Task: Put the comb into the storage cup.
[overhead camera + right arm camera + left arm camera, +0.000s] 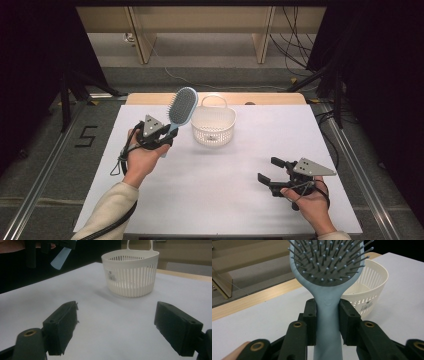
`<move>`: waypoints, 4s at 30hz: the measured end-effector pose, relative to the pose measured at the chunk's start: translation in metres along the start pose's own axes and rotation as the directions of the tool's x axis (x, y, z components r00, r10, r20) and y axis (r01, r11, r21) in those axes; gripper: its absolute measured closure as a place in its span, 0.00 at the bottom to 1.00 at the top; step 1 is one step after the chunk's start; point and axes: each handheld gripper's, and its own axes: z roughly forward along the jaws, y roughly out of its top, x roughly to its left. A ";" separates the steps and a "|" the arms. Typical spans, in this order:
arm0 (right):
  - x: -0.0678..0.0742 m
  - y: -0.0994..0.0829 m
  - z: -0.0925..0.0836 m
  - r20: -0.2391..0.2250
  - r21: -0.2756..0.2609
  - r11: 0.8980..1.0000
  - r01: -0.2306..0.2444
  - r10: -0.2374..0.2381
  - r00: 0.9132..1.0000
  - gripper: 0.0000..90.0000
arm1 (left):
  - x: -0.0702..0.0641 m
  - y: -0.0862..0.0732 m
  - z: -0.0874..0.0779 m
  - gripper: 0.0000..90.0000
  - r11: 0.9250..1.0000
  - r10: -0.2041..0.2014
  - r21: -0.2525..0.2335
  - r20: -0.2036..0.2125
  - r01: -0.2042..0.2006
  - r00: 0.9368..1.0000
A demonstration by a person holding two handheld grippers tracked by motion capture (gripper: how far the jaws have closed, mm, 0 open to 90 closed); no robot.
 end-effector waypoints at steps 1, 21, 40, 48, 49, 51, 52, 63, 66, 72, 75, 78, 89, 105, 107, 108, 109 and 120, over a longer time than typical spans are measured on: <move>0.000 0.000 0.000 0.000 0.000 1.000 0.000 0.000 1.000 0.22 | 0.000 0.000 0.000 0.77 1.000 0.000 0.000 0.000 0.000 1.000; 0.000 0.000 0.000 -0.002 -0.002 1.000 -0.003 0.003 1.000 0.22 | -0.003 0.010 0.009 0.77 1.000 0.002 -0.003 0.005 -0.002 1.000; 0.000 0.000 0.000 -0.001 -0.002 1.000 -0.004 0.004 1.000 0.22 | -0.004 0.015 0.014 0.77 1.000 0.004 -0.004 0.003 -0.004 1.000; 0.000 0.000 0.000 -0.001 -0.001 1.000 -0.005 0.005 1.000 0.22 | -0.005 0.019 0.016 0.77 1.000 0.005 -0.010 0.004 -0.004 1.000; 0.000 0.000 0.000 -0.001 -0.001 1.000 -0.005 0.005 1.000 0.22 | -0.005 0.019 0.016 0.77 1.000 0.005 -0.010 0.004 -0.004 1.000; 0.000 0.000 0.000 -0.002 -0.003 1.000 -0.005 0.005 1.000 0.22 | -0.005 0.020 0.016 0.77 1.000 0.007 -0.011 0.005 -0.007 1.000; -0.001 0.000 0.000 -0.002 -0.003 1.000 -0.005 0.005 1.000 0.22 | -0.005 0.020 0.017 0.77 1.000 0.006 -0.012 0.006 -0.006 1.000; -0.001 0.000 0.000 -0.002 -0.004 1.000 -0.002 0.002 1.000 0.21 | -0.004 0.024 0.018 0.77 1.000 0.001 -0.025 0.010 -0.001 1.000; -0.001 0.000 0.000 -0.003 -0.004 1.000 -0.002 0.002 1.000 0.21 | -0.004 0.024 0.018 0.77 1.000 -0.001 -0.027 0.012 0.002 1.000; -0.001 0.000 -0.001 -0.002 -0.005 1.000 -0.003 0.003 1.000 0.21 | -0.005 0.024 0.020 0.77 1.000 0.002 -0.025 0.014 -0.002 1.000; -0.001 0.000 -0.001 0.002 -0.007 1.000 -0.003 0.003 1.000 0.20 | -0.004 0.025 0.021 0.77 1.000 0.003 -0.025 0.013 -0.002 1.000; -0.001 0.000 -0.001 0.004 -0.008 1.000 -0.003 0.003 1.000 0.19 | -0.004 0.025 0.021 0.77 1.000 0.004 -0.025 0.011 -0.004 1.000; -0.001 0.001 -0.002 0.013 -0.014 1.000 -0.003 0.003 1.000 0.17 | -0.003 0.028 0.024 0.77 1.000 0.010 -0.028 0.008 -0.009 1.000; -0.002 0.001 -0.002 0.019 -0.022 1.000 -0.007 0.007 1.000 0.17 | -0.002 0.036 0.028 0.77 0.999 0.012 -0.042 0.004 -0.012 1.000; -0.002 0.001 -0.002 0.018 -0.022 1.000 -0.006 0.007 1.000 0.17 | -0.002 0.037 0.029 0.77 0.999 0.015 -0.041 0.007 -0.015 1.000; -0.002 0.001 -0.002 0.018 -0.022 1.000 -0.006 0.006 1.000 0.17 | -0.002 0.038 0.029 0.77 0.999 0.015 -0.043 0.007 -0.015 1.000; -0.002 0.001 -0.002 0.018 -0.021 1.000 -0.006 0.007 1.000 0.17 | -0.002 0.038 0.030 0.77 0.999 0.018 -0.040 0.006 -0.018 1.000; -0.002 0.001 -0.002 0.016 -0.025 1.000 -0.010 0.010 1.000 0.17 | -0.002 0.042 0.036 0.77 0.999 0.019 -0.044 0.007 -0.019 1.000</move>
